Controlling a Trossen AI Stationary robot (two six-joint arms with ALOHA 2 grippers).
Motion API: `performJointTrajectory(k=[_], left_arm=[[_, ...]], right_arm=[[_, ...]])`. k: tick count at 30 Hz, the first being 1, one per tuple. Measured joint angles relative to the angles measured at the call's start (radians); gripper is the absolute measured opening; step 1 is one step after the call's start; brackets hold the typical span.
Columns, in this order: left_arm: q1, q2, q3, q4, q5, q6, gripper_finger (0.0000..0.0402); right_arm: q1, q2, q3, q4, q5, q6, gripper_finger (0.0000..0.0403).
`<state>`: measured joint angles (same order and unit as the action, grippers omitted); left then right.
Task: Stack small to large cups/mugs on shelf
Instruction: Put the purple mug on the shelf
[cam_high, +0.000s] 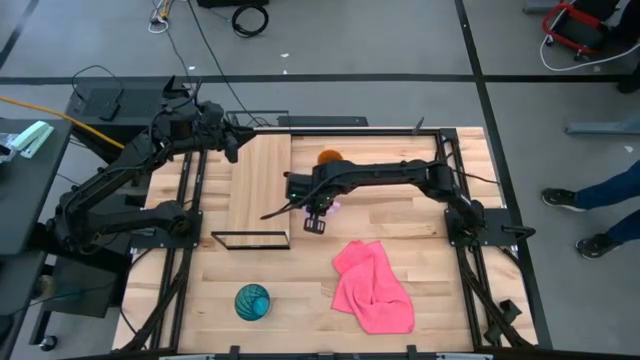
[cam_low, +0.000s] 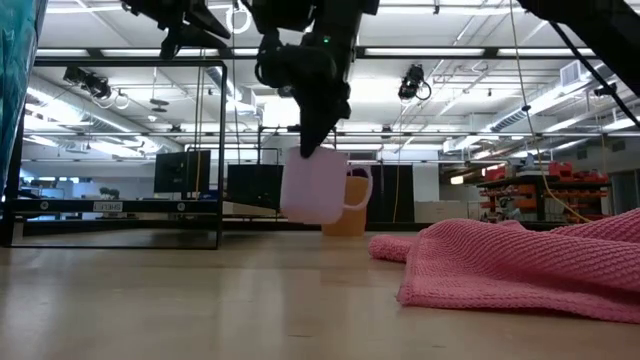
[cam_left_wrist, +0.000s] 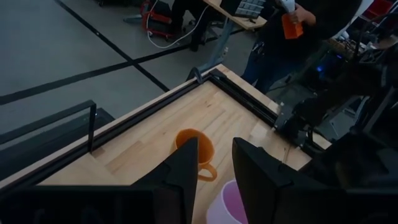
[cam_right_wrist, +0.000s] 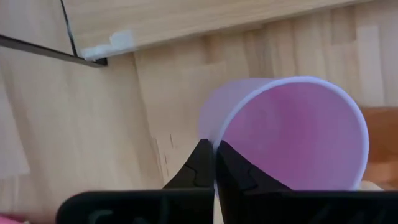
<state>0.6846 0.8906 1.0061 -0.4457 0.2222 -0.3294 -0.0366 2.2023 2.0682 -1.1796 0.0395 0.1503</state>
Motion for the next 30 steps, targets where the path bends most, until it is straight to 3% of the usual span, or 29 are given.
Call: performJointTrajectory(k=[8,24,30], left_arm=[[-0.044,0.044,0.002,-0.03,0.006,-0.026,0.0107],[-0.205,0.316,0.0,-0.064,0.01,-0.026,0.0107],[-0.221,0.36,0.0,-0.054,0.009,-0.042,0.0107]], right_arm=[[-0.001,0.015,0.0,0.067,-0.003,-0.018,0.0002],[-0.001,0.062,0.0,0.05,-0.006,-0.078,0.0004],[-0.002,0.063,0.0,0.052,-0.007,-0.102,0.0033]])
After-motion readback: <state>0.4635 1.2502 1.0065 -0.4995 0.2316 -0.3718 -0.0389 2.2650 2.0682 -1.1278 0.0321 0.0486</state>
